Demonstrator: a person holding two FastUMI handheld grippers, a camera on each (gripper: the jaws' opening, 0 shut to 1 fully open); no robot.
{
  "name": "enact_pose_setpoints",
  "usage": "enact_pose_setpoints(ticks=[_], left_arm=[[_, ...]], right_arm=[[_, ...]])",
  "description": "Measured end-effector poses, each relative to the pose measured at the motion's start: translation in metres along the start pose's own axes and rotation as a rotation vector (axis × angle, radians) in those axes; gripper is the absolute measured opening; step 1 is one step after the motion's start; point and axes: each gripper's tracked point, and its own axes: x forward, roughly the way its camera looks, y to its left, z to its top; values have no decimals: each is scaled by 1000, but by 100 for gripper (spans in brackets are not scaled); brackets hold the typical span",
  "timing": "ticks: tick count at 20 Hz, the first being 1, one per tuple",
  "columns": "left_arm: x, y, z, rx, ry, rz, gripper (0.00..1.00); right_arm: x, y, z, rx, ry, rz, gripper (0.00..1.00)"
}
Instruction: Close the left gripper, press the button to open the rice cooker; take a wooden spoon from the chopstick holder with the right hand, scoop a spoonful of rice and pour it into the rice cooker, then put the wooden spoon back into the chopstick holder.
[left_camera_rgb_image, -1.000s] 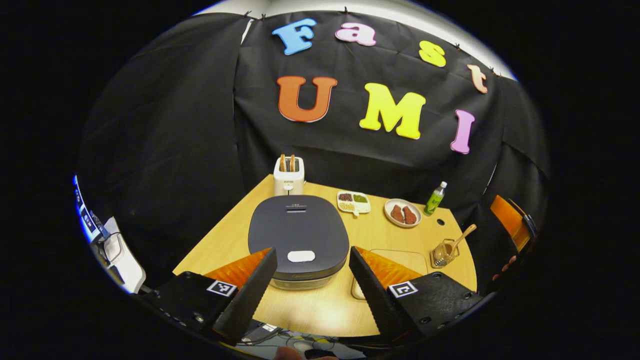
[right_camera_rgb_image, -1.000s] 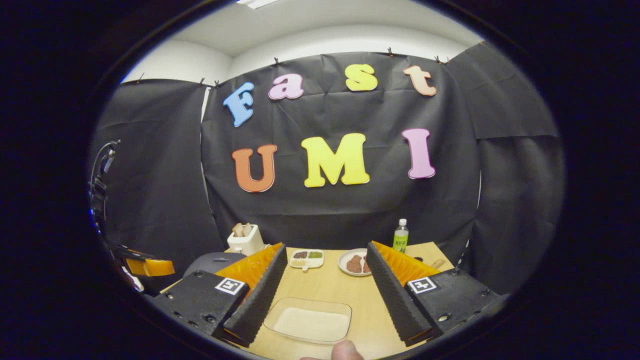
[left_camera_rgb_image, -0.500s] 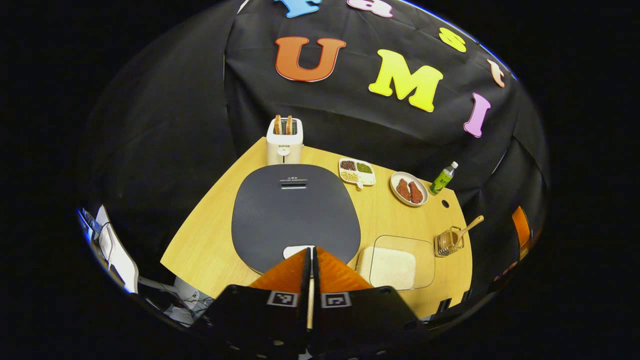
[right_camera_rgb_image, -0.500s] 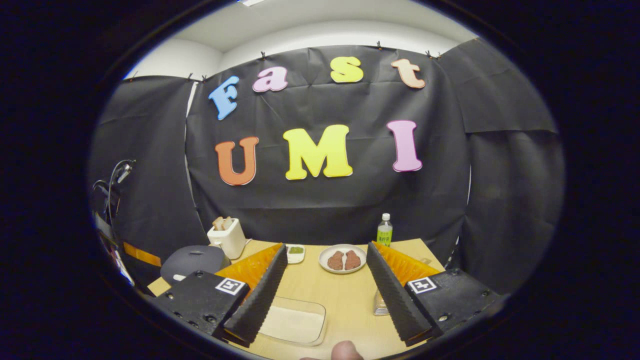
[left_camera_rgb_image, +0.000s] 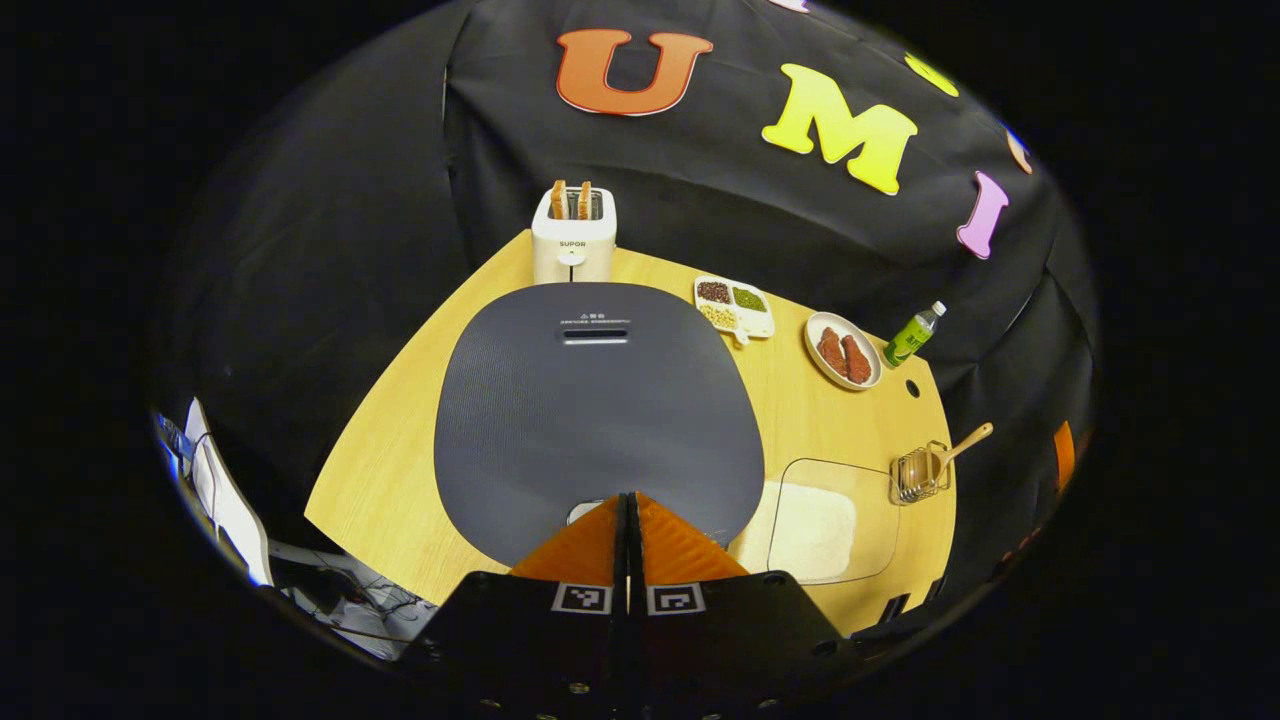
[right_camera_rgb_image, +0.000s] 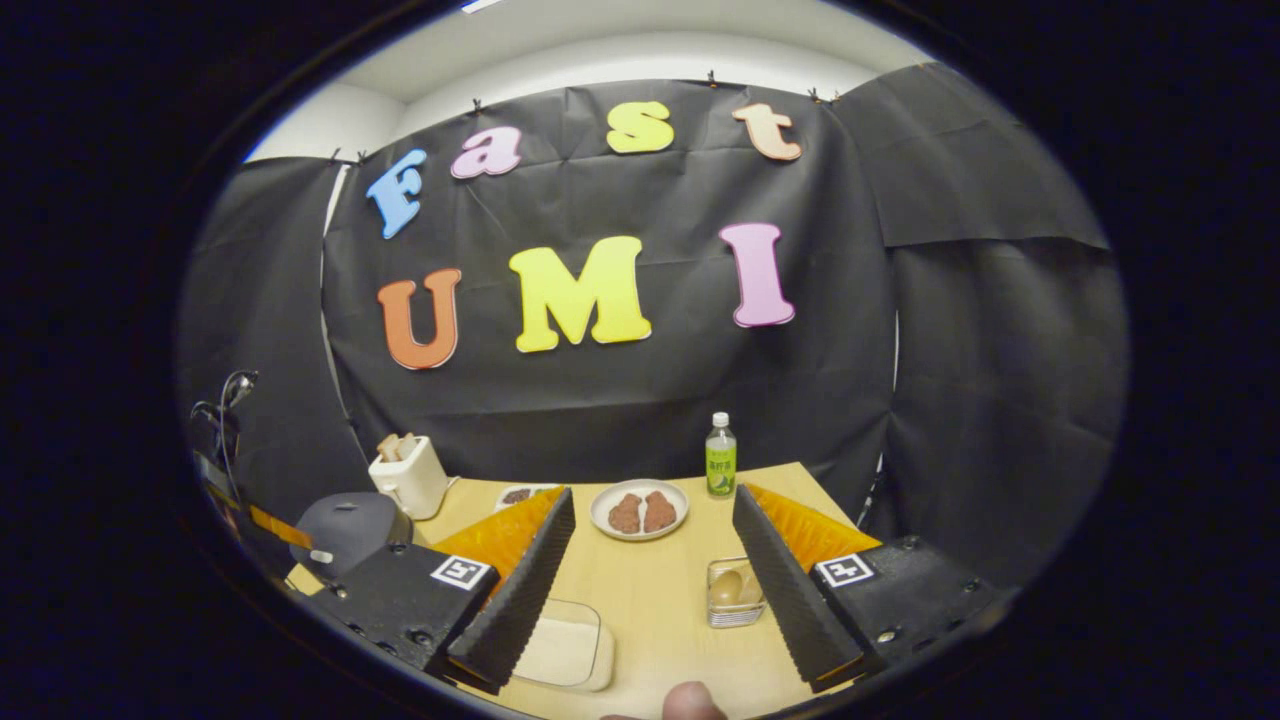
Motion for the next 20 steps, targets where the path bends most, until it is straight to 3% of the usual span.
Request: enact_pose_setpoints(ticks=[3, 4, 5, 7, 8, 9, 11, 13, 14, 15, 20], left_arm=[[7, 4, -9, -13, 26, 1, 0], [4, 3, -5, -5, 10, -5, 7], [11, 4, -14, -3, 42, -8, 0], [9, 5, -13, -31, 68, -2, 0], [11, 5, -17, -25, 87, -7, 0], [8, 6, -17, -33, 93, -10, 0], [8, 6, -13, -45, 70, -28, 0], [4, 5, 1, -60, -25, -20, 0], [-1, 5, 11, -63, -75, -2, 0], [-13, 4, 22, -56, -137, 8, 0], [-76, -11, 100, 11, -424, 26, 0]], right_arm=[[0, -8, -1, 2, 5, -19, 100], [0, -9, 0, 1, 4, -23, 100], [1, -10, -1, 1, 5, -24, 100], [2, -8, -4, 12, 9, -21, 100], [2, -5, -6, 14, 17, -15, 94], [3, -3, -9, 16, 23, -11, 100], [3, -4, -8, 20, 24, -10, 100], [3, -9, -4, 20, 18, -13, 100], [3, -14, -1, 20, 11, -21, 94], [3, -18, 0, 18, 8, -29, 100], [4, -39, 3, 24, 11, -65, 100]])
